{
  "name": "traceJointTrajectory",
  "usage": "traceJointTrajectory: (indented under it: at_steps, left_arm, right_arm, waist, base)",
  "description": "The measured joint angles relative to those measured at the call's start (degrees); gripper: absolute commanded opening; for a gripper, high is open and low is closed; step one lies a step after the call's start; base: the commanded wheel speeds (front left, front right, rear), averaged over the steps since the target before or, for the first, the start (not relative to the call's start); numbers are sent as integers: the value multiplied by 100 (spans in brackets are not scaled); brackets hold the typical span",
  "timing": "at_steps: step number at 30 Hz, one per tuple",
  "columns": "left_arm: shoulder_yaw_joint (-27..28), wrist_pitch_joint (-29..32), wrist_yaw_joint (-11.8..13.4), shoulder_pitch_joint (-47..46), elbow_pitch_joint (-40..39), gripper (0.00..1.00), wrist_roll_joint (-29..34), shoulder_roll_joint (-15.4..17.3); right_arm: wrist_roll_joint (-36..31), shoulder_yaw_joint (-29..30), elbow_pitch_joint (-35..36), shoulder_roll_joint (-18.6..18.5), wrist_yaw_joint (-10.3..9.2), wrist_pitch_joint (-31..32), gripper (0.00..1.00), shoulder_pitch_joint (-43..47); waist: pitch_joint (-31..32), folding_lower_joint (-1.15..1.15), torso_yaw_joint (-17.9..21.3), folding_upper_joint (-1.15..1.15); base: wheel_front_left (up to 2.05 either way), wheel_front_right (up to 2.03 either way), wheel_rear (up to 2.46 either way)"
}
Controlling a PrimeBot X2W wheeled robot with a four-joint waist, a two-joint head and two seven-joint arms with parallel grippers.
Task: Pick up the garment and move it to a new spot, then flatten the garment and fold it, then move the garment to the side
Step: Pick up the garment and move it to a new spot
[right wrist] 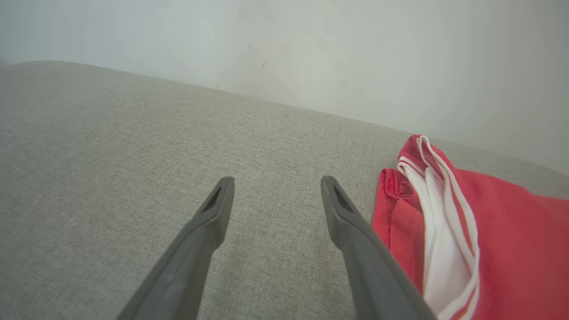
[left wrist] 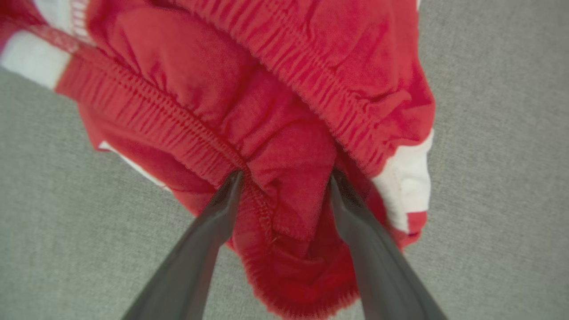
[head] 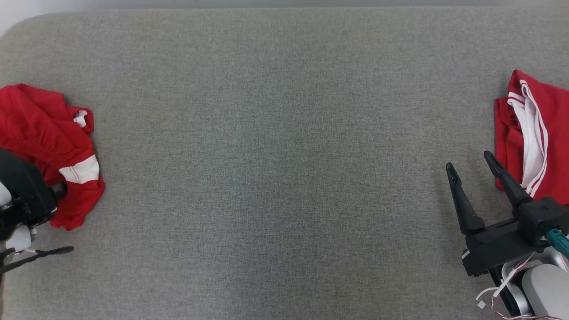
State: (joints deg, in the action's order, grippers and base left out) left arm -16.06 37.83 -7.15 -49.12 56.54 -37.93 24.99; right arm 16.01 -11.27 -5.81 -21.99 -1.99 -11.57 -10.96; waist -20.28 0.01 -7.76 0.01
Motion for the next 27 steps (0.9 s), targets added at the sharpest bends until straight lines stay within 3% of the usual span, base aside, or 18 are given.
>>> traceJointTrajectory:
  at_steps: [2, 3, 4, 5, 13, 27]
  left_arm:
    - [-26, 73, 0, -69, 52, 100, -5, -8]
    - [-45, 81, 0, -79, 78, 89, -19, -12]
    - [-93, 96, 0, -79, 89, 57, -20, -14]
    - [-119, 97, 0, -89, 93, 0, -22, -14]
    - [-401, -252, 0, -393, -178, 0, -71, 20]
    - [-1156, -1068, 0, -628, -1526, 0, -894, -180]
  right_arm:
    - [0, 13, 14, -26, -1, 5, 100, -6]
    - [0, 16, 15, -41, -1, 7, 100, -9]
    - [0, 18, 15, -51, -1, 9, 100, -9]
    - [-1, 16, 19, -52, -1, 34, 100, -9]
    - [0, 2, -24, -30, -1, 45, 100, -32]
    - [77, -155, -508, 352, 51, -56, 100, -234]
  waist:
    - [-55, 0, 0, 0]
    - [-74, -1, -5, 0]
    - [-85, -1, -15, 0]
    - [-92, -1, -25, 0]
    - [-11, -1, -105, 0]
    - [513, -1, -8, -1]
  base:
    - [0, 0, 0]
    - [0, 0, 0]
    - [0, 0, 0]
    - [0, 0, 0]
    - [0, 0, 0]
    - [0, 0, 0]
